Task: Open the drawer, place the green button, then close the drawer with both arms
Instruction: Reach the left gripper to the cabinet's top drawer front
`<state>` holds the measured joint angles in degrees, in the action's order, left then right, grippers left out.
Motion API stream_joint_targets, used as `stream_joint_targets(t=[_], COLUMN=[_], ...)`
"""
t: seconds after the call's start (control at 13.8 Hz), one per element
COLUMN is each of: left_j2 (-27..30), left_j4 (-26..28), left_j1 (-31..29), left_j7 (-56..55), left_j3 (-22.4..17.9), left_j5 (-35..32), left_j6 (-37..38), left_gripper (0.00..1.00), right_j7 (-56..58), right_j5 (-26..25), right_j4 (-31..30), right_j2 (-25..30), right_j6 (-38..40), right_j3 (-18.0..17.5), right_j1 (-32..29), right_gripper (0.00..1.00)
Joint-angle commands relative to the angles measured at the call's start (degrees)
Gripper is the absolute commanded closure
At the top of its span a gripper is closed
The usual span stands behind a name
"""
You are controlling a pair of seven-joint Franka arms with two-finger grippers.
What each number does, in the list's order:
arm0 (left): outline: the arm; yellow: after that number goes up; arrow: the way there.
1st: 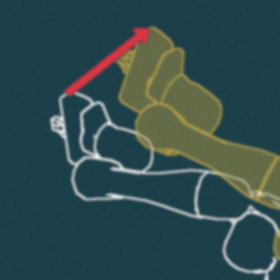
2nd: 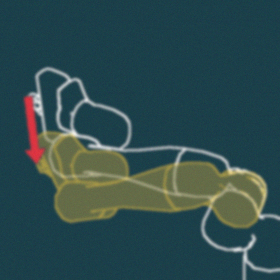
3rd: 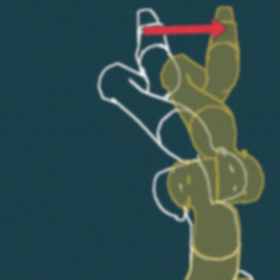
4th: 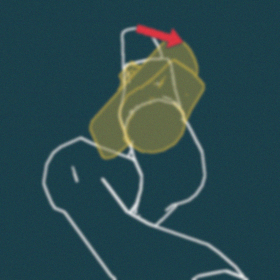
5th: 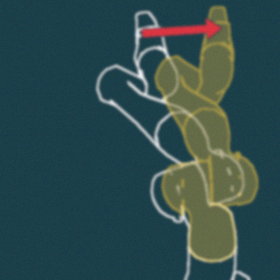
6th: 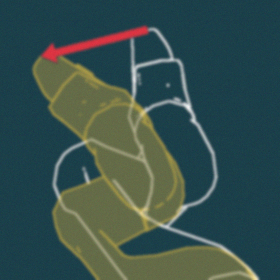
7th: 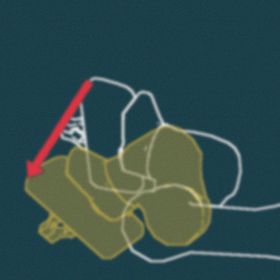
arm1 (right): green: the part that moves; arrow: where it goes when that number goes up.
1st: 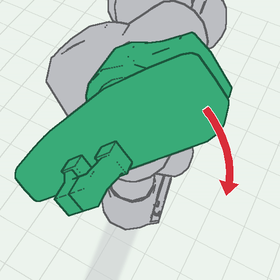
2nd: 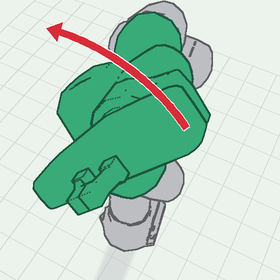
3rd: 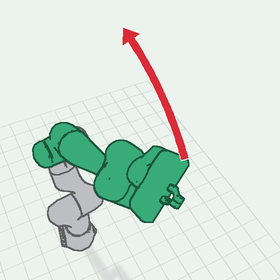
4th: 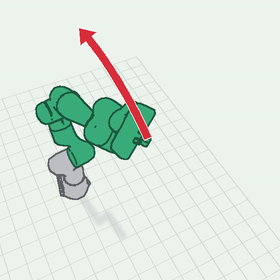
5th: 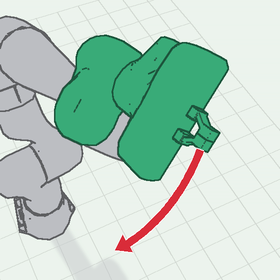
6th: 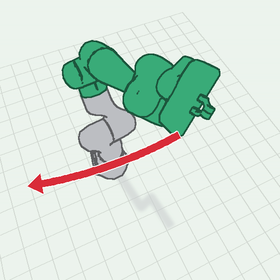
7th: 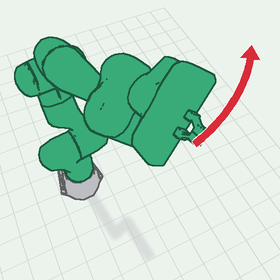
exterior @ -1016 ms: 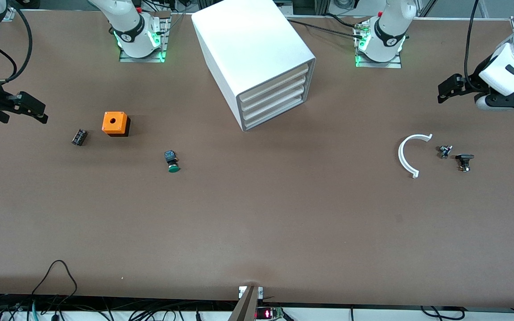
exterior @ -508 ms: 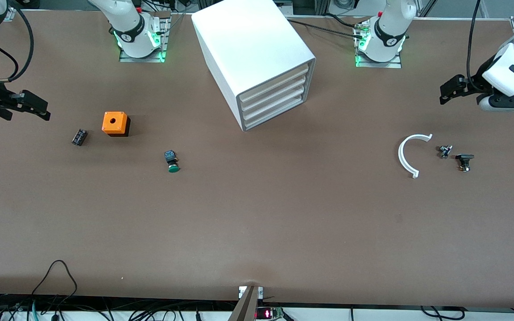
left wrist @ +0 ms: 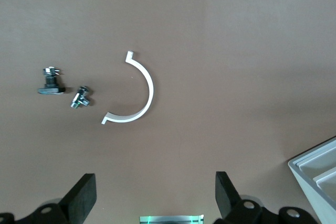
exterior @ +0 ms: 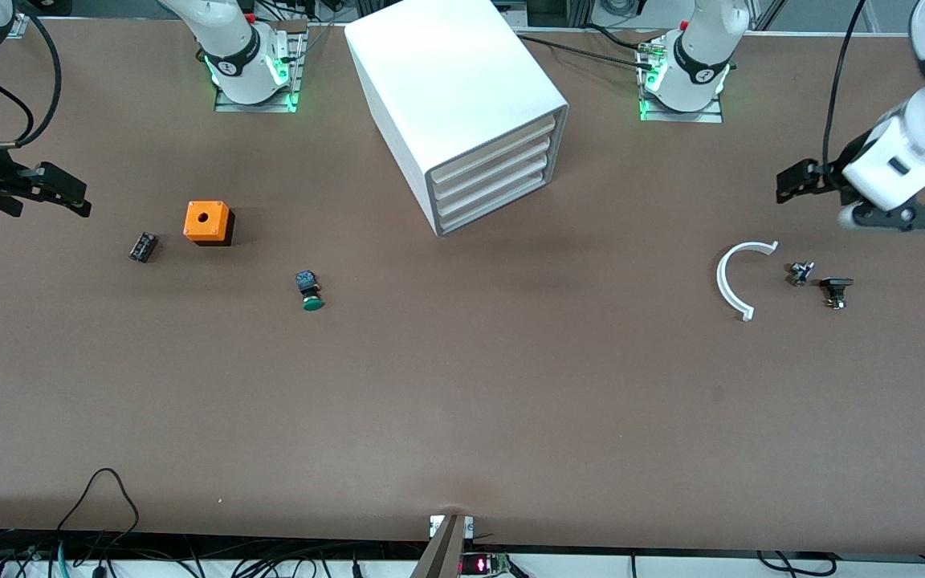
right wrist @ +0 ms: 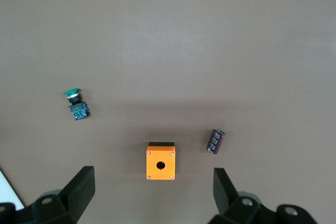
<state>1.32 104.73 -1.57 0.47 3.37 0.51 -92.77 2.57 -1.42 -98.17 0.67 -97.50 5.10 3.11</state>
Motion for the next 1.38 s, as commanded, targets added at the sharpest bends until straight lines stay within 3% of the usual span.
stream_joint_targets(t=[0.0,0.44,0.65,0.87,1.31], left_j2=[-5.86,-18.87,-26.6,-30.48,-31.99], left_j4=[-1.12,3.89,6.44,9.87,15.14], left_j1=[3.49,3.94,4.29,4.73,6.32], left_j7=[1.55,2.16,12.4,23.23,25.72], left_j3=[0.23,4.52,7.78,10.94,17.36], left_j5=[4.13,34.95,46.13,50.55,52.57], left_j6=[2.77,1.11,-0.81,-7.84,-15.4], left_gripper=[0.0,0.0,0.0,0.0,0.02], right_j7=[0.78,0.95,0.95,0.43,0.16], right_j5=[0.63,0.81,0.9,0.99,1.07], right_j4=[1.4,1.4,1.4,1.49,1.49], right_j2=[-0.41,-0.4,-0.4,-0.4,-0.58], right_j6=[1.26,1.18,1.18,0.74,0.56], right_j3=[-0.71,-0.71,-0.71,-0.71,-0.8], right_j1=[-0.82,-0.82,-0.82,-0.82,-0.73], right_gripper=[0.0,0.0,0.0,0.0,0.0])
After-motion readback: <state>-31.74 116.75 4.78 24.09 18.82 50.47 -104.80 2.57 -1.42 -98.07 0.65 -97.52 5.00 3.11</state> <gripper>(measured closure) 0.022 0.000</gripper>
